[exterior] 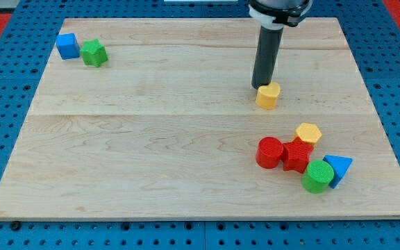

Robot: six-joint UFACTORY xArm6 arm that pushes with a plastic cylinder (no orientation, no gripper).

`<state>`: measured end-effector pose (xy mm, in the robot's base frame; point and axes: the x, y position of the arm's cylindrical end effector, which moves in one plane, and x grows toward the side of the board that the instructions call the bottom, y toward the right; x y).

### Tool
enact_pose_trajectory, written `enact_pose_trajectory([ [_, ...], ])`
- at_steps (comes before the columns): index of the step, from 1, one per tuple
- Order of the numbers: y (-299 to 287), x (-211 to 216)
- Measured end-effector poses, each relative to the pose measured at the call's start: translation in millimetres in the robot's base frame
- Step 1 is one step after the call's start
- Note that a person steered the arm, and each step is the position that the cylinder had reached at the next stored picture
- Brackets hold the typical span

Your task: Push the yellow heart into the yellow hexagon

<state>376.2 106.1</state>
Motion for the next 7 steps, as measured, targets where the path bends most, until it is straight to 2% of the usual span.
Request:
enact_pose_trajectory([
  [3, 0.0, 14.4],
  [4, -3.1, 62.0],
  [5, 7.1, 85.3],
  [6, -9.4, 86.9],
  [7, -69.8, 18.8],
])
